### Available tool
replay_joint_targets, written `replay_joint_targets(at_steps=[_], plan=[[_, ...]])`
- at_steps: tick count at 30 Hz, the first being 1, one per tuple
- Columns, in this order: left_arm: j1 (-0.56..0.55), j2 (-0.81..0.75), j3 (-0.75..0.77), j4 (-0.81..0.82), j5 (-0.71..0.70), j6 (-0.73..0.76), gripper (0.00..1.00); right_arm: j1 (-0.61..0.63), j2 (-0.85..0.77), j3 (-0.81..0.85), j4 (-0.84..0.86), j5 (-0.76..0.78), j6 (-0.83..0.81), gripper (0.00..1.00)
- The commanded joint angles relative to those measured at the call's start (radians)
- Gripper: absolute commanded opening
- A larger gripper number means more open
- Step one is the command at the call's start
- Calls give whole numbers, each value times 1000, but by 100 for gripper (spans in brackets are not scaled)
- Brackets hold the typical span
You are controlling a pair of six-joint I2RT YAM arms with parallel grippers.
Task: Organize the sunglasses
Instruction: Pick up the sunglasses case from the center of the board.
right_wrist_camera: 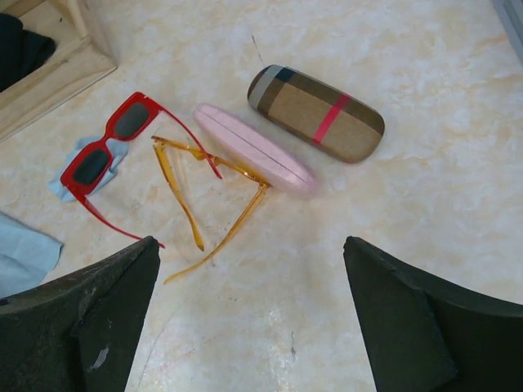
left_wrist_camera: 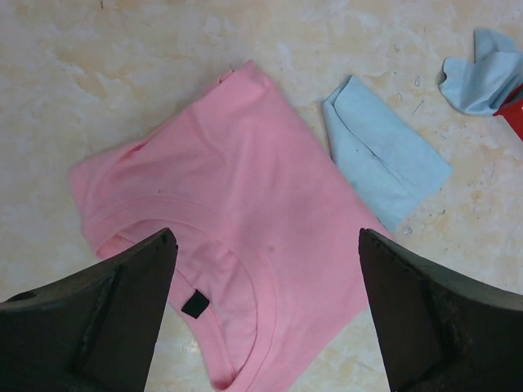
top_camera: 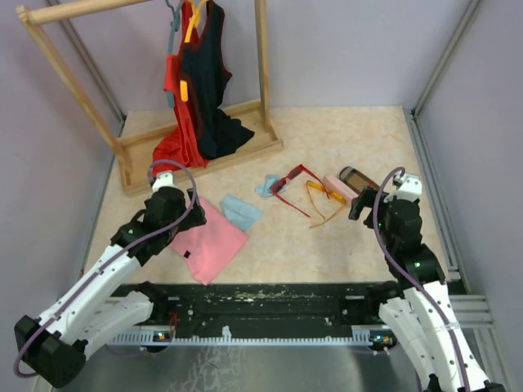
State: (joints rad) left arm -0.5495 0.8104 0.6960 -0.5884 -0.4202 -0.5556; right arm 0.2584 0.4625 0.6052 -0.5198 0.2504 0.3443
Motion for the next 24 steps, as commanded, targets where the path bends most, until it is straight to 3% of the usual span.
replay_joint_targets(at_steps=[1, 17, 24], plan=[[34, 56, 62, 55, 54, 32, 98, -70, 73, 105, 28, -54, 8, 96], [75, 146, 182, 49, 192, 180, 100, -161, 437, 338, -88, -156, -14, 98], [78, 150, 159, 71, 249, 205, 100, -164, 636, 418, -97, -163, -99, 88]])
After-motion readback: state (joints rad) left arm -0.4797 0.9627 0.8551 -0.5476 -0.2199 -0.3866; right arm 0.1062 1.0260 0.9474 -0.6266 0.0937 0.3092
